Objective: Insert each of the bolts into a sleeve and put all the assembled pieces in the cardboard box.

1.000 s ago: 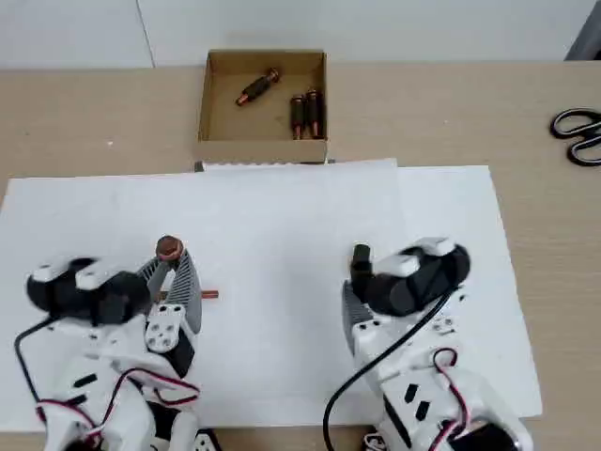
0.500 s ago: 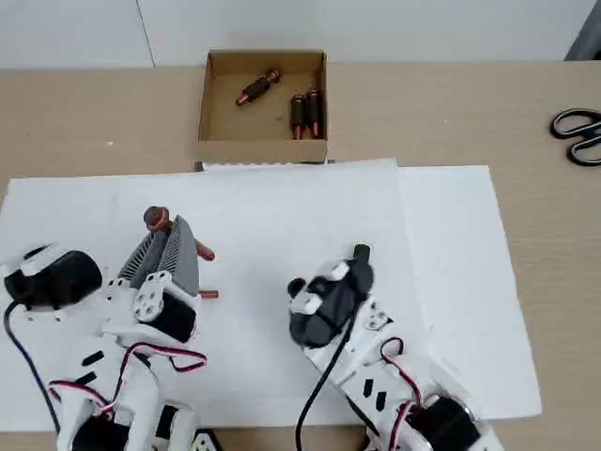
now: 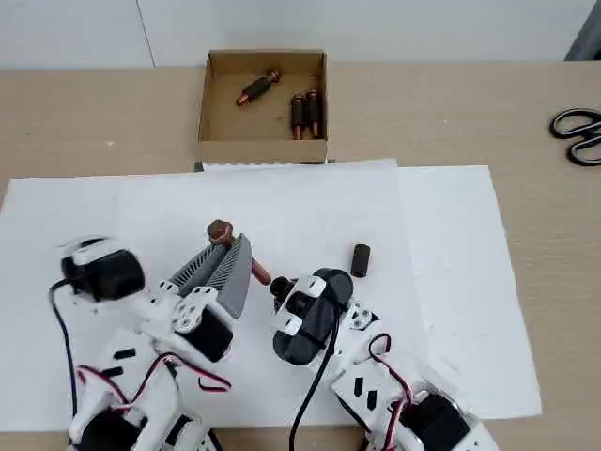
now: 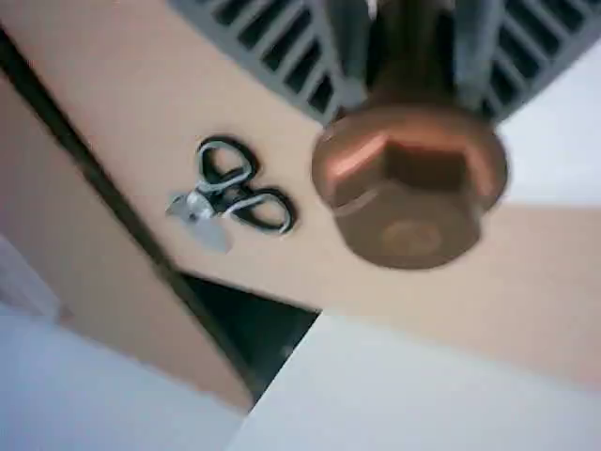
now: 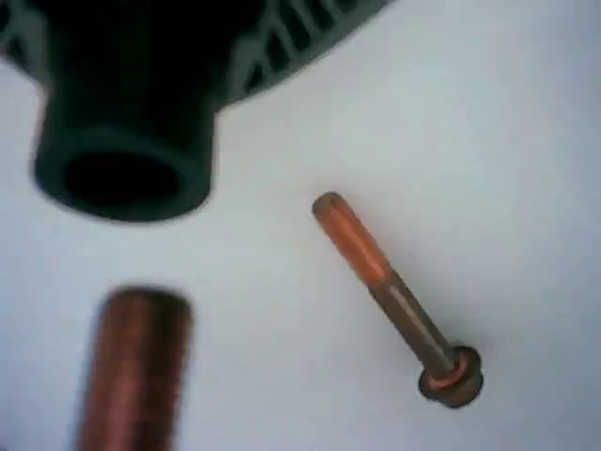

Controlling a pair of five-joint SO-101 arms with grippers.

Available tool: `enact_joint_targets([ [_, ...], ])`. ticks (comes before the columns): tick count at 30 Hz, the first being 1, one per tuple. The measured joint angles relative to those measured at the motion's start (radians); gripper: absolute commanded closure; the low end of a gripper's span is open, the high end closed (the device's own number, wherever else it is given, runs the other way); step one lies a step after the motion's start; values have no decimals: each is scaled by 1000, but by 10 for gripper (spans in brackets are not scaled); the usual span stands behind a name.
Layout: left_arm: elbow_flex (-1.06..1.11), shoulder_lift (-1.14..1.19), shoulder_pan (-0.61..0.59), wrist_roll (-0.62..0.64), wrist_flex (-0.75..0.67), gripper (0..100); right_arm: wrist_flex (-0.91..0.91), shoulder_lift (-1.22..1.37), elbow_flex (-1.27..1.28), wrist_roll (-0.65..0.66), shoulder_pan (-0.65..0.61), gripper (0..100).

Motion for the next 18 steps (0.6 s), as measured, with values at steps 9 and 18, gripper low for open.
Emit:
enact_joint_targets([
  [9, 28, 0, 5, 0, 0, 994, 0, 0, 0, 0, 0, 996],
  [18, 28, 0, 75, 0, -8, 994, 0, 2, 0, 0, 2, 996],
])
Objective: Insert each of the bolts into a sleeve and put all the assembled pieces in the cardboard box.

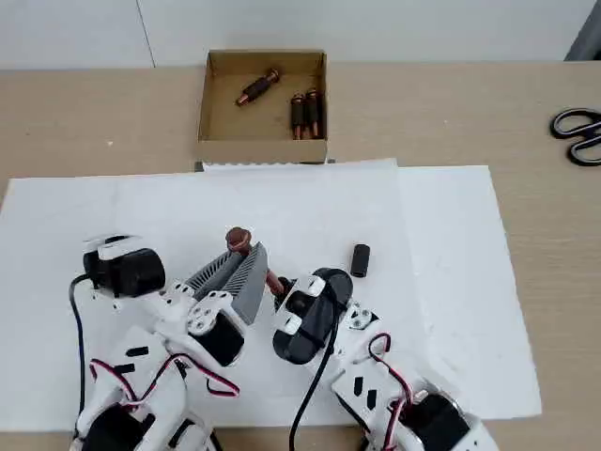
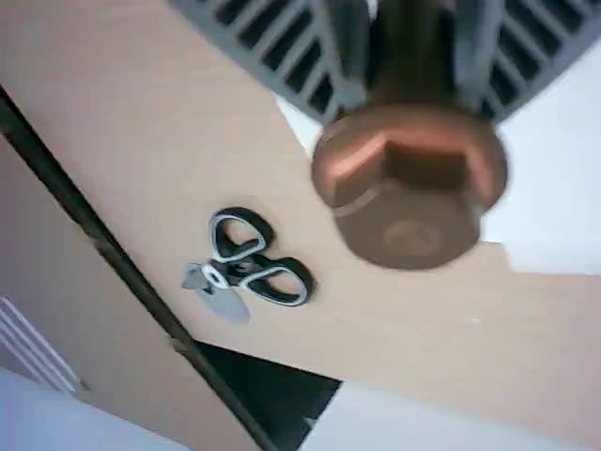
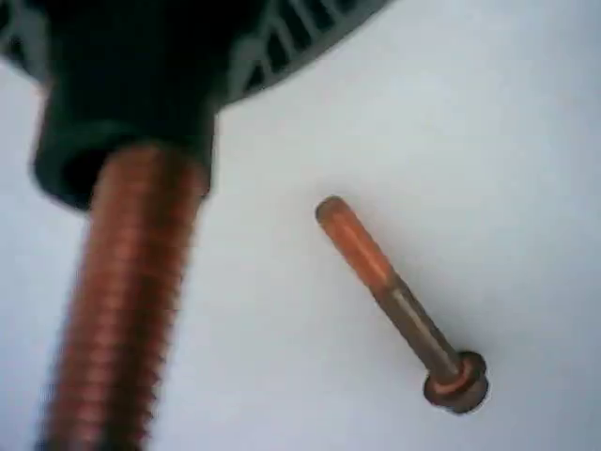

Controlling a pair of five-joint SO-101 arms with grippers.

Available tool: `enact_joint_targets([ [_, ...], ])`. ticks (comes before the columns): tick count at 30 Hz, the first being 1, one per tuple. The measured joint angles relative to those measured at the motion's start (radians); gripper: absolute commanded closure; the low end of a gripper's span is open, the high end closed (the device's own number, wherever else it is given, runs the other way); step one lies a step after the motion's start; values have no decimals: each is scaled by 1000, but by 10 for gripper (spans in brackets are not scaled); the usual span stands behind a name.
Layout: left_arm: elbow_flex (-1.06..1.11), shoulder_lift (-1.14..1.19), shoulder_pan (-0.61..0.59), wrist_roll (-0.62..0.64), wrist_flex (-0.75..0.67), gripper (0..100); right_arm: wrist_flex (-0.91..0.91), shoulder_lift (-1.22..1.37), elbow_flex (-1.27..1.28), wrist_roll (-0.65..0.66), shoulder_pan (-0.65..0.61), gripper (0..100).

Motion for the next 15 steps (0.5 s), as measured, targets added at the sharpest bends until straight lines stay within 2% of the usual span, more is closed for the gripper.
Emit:
enact_joint_targets([
  [10, 38, -9, 8, 0, -44, 994, 0, 2, 3, 3, 2, 996],
  [15, 43, 2, -52, -5, -106, 994, 0, 0, 0, 3, -3, 996],
])
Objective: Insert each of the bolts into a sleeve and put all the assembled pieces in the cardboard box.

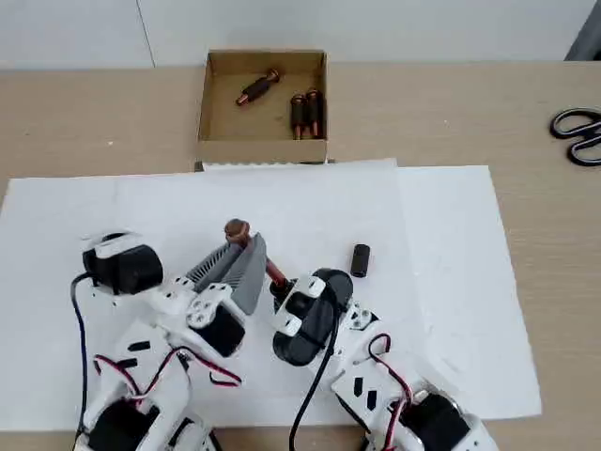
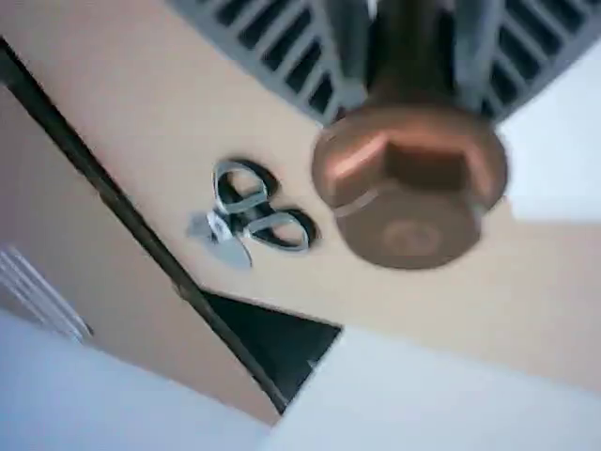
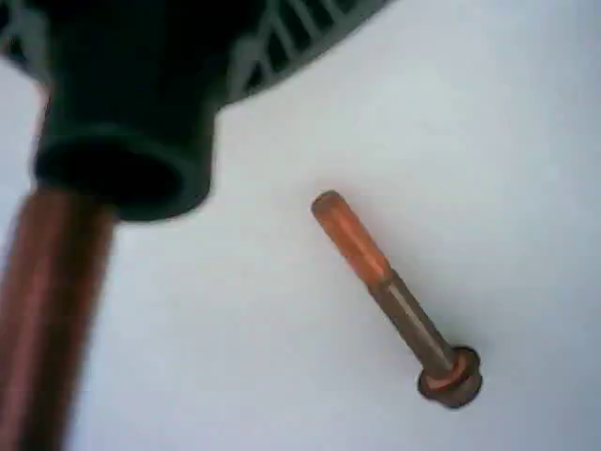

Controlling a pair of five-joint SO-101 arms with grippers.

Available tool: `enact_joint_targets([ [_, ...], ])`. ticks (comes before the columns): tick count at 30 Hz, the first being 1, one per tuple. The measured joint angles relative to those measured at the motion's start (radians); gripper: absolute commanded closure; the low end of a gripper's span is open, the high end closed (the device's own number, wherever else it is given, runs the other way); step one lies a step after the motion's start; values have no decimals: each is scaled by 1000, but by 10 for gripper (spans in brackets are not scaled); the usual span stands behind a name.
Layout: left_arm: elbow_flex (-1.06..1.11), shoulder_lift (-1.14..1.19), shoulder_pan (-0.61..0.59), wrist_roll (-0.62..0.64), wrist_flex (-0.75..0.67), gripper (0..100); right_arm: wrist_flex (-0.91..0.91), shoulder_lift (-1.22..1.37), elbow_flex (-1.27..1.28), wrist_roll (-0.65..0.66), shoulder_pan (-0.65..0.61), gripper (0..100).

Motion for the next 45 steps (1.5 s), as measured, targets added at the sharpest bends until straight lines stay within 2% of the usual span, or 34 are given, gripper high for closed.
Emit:
enact_joint_targets([
  [18, 5, 0, 55, -20, 68, 994, 0, -2, -3, 0, 0, 996],
  [24, 5, 0, 130, -28, 204, 994, 0, 0, -3, 0, 2, 996],
  [33, -6, -12, 167, -184, 342, 992, -8, 3, -2, 55, -2, 996],
  [36, -6, -12, 167, -190, 342, 937, -11, 3, 0, 58, -2, 996],
  [40, -3, -12, 160, -193, 345, 780, -11, 3, 0, 58, 3, 996],
  [45, 23, -8, 155, -245, 368, 773, -25, 3, -3, 58, 2, 996],
])
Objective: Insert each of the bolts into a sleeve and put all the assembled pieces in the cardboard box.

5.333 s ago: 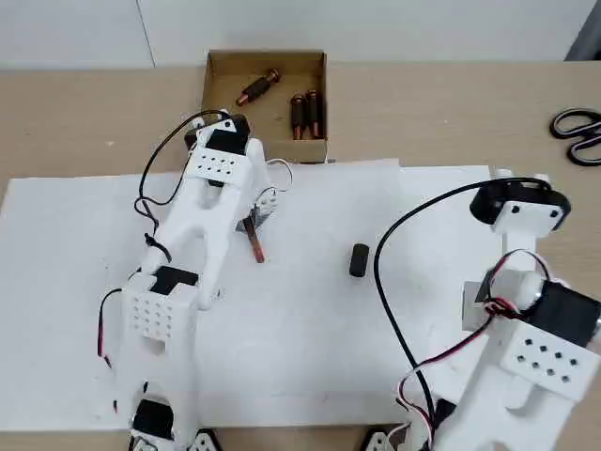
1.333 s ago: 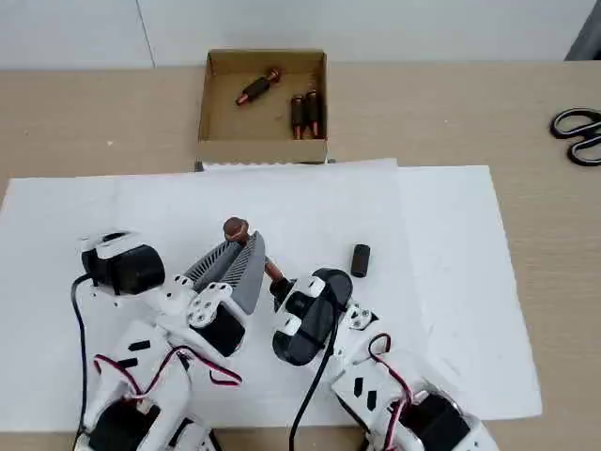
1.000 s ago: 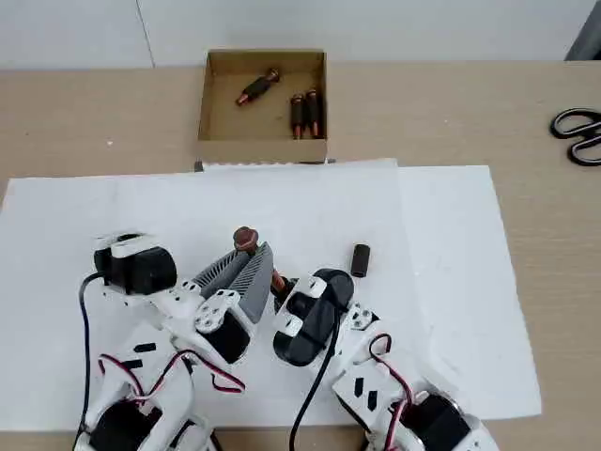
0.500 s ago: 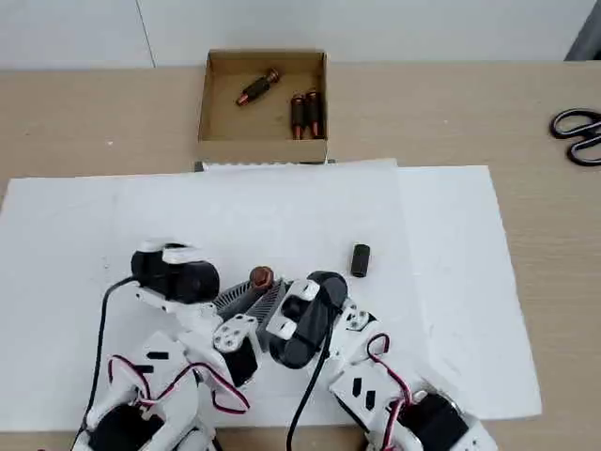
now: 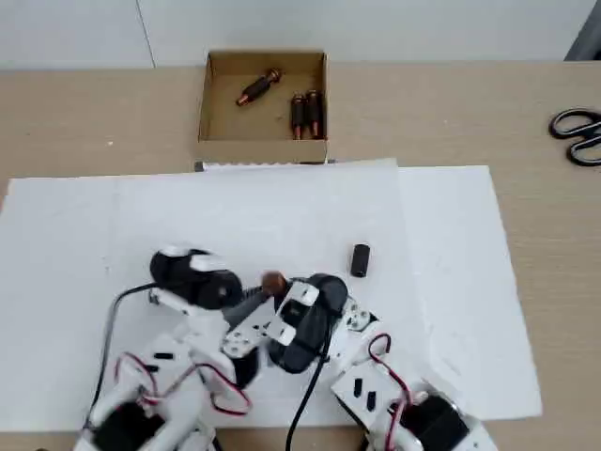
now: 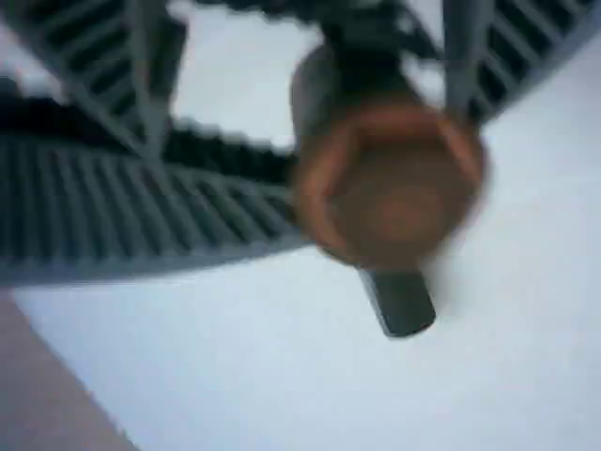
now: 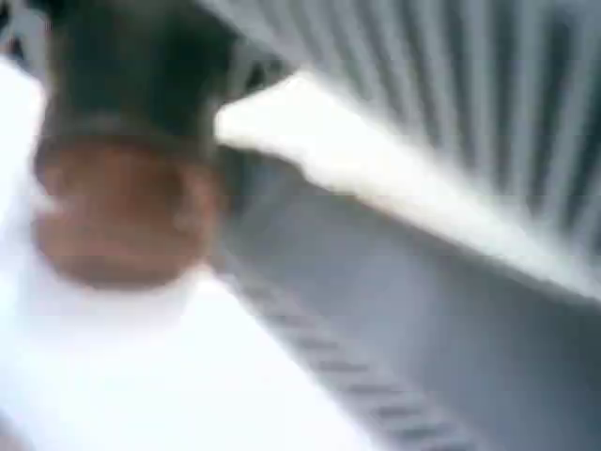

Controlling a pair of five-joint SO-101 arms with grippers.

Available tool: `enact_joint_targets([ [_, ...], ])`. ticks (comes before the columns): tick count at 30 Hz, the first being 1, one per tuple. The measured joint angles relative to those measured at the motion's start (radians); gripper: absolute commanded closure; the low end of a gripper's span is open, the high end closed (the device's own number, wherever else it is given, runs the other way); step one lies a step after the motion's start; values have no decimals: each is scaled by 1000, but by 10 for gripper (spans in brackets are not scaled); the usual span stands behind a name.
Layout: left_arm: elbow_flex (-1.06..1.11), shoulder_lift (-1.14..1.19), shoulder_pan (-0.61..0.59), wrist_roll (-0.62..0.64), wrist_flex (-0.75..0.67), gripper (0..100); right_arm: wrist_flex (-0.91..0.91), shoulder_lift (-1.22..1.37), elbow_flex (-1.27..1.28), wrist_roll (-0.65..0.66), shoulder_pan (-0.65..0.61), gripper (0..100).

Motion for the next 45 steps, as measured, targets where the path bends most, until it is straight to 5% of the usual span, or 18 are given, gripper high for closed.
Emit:
enact_joint_targets([
  [7, -28, -2, -2, -38, 23, 826, -2, -2, -2, 0, -2, 996],
  [14, -114, 0, -126, -144, 37, 990, -12, -2, -2, 0, 89, 996],
  [25, -166, -2, -321, -270, 123, 994, -12, -2, -2, -9, 190, 996],
  [36, 195, 8, -700, -430, 135, 994, -12, 26, -43, -331, 399, 996],
  [45, 261, 9, -752, -451, 92, 994, -64, 479, -428, -420, 440, 996],
])
